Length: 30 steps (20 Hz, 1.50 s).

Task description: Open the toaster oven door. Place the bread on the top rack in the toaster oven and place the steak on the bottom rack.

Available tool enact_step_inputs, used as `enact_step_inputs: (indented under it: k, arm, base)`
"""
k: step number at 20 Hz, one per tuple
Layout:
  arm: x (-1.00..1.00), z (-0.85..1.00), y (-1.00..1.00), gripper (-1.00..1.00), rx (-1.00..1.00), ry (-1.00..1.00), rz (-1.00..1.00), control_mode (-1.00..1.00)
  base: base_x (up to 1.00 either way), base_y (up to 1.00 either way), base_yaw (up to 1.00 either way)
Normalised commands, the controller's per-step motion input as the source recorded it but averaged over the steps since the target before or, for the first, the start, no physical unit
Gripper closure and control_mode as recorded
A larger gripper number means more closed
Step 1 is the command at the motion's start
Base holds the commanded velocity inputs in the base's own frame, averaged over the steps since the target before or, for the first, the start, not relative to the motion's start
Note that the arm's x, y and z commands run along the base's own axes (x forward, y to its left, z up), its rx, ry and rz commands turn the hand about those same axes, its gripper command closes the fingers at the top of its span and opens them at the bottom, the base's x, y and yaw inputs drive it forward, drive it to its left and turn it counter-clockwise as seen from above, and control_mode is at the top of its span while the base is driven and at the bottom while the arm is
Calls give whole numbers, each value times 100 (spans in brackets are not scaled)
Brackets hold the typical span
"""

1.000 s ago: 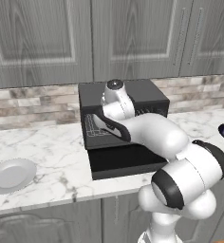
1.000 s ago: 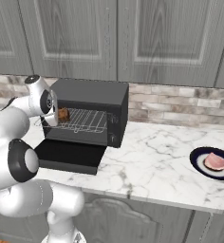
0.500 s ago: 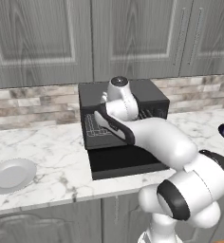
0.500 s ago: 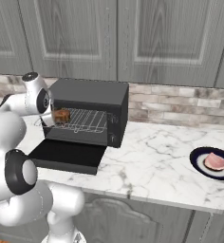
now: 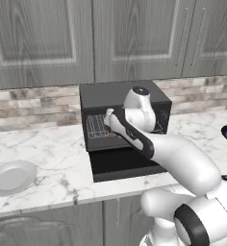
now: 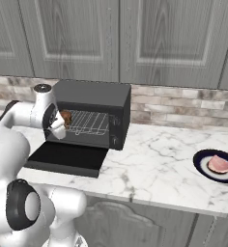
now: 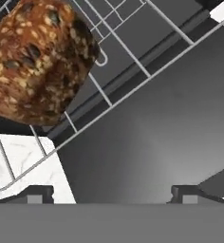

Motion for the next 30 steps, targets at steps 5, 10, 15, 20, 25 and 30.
enact_step_inputs:
  k: [5,10,15,20,25,30]
  arm:
    - [40,-48,-4,-100,-19,12,29,-100]
    - [45,-33,0,-100,-14,2,17,-100]
    - [47,-45,0,-100,-5,-6,16,-100]
    - [39,-5,-15,-100,0,-25,11,-100]
    - [16,0,-5,-100,-6,-19,4,-100]
    - [35,0,0,-100,-5,-4,1,-100]
  base:
    - [0,0,0]
    - [0,0,0]
    - [0,0,0]
    - [0,0,0]
    - [0,0,0]
    - [0,0,0]
